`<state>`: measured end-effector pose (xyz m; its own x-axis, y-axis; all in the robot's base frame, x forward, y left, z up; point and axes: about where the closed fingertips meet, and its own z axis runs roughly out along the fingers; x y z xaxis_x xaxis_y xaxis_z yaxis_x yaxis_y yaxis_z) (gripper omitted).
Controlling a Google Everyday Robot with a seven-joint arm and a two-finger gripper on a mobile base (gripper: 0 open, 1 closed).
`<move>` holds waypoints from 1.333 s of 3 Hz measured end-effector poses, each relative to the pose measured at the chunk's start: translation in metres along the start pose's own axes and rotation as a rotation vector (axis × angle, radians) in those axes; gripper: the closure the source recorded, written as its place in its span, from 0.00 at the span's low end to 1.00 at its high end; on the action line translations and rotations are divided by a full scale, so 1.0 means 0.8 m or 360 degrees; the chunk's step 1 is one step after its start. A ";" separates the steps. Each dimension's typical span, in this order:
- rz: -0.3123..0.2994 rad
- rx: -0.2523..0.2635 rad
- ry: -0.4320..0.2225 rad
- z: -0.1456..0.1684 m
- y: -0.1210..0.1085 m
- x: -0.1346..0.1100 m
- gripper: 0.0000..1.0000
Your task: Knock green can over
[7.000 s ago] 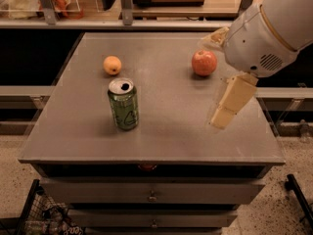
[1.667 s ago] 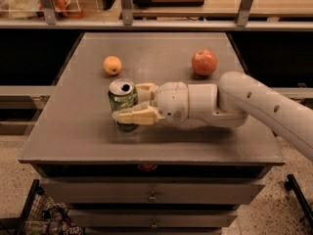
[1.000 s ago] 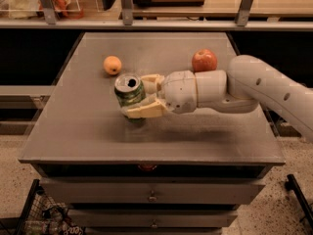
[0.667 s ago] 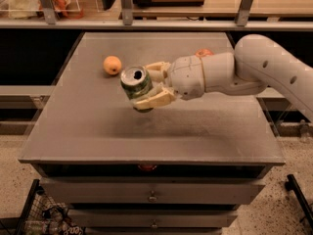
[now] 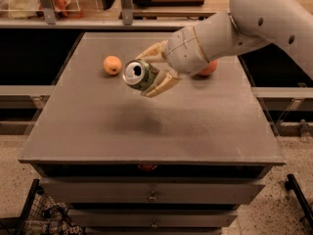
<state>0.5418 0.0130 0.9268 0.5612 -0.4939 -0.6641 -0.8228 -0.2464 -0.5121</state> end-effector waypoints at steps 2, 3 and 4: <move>-0.0441 -0.0359 0.0423 0.018 0.021 0.013 1.00; -0.0603 -0.0582 0.0559 0.033 0.041 0.019 1.00; -0.0721 -0.0739 0.0703 0.045 0.057 0.022 1.00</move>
Offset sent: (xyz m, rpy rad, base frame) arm -0.0105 -0.0001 -0.0384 -0.6026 -0.2722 0.2860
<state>0.5173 0.0229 0.8721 0.8437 -0.5239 -0.1172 -0.5301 -0.7784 -0.3362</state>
